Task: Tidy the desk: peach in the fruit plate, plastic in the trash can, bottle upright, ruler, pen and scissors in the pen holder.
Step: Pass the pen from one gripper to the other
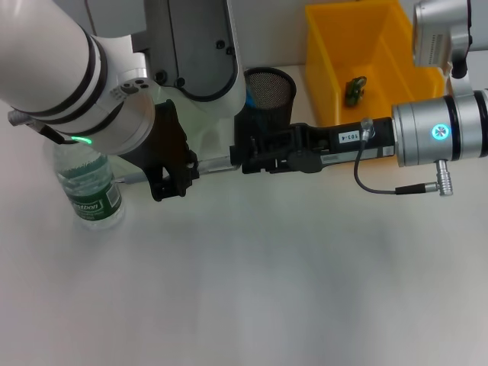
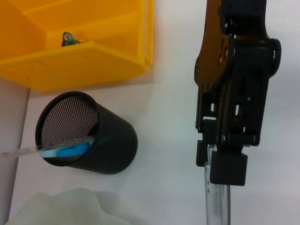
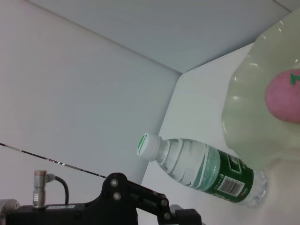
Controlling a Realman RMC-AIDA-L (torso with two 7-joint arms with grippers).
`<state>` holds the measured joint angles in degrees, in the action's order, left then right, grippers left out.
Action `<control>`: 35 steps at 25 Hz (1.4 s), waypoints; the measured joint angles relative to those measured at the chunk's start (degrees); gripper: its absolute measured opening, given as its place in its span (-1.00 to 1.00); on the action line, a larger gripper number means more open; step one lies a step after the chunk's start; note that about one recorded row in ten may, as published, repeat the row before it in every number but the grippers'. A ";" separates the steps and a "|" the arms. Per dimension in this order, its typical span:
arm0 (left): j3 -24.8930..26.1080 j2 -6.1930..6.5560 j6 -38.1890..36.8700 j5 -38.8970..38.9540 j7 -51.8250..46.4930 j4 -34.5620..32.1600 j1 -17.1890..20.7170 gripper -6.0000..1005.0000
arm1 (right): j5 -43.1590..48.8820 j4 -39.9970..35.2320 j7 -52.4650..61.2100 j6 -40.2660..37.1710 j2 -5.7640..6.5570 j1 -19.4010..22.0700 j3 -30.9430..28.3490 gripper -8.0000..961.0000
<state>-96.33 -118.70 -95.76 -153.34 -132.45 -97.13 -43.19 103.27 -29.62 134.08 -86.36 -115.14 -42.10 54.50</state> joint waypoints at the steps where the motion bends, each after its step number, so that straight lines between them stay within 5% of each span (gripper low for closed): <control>1: 0.01 0.00 -0.03 0.05 0.01 -0.02 0.01 -0.70 | 0.00 0.00 0.00 0.11 0.00 0.05 0.00 0.10; 3: 0.01 0.00 -0.04 0.07 0.07 -0.05 0.02 -0.70 | 0.00 0.00 -0.01 0.25 0.00 0.11 0.00 -0.05; 27: 0.04 -0.22 0.40 0.60 0.18 -0.06 -0.29 -0.71 | 0.00 0.00 -0.05 0.73 -0.31 -0.29 -0.01 -0.24; 35: 0.18 -0.13 0.41 0.70 0.63 0.02 -0.25 -0.71 | 0.00 0.52 0.04 0.78 -0.35 -0.57 -0.02 -0.46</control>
<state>-96.15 -118.83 -95.35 -152.64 -131.82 -97.11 -43.45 103.27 -29.10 134.13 -85.58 -115.49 -42.68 54.49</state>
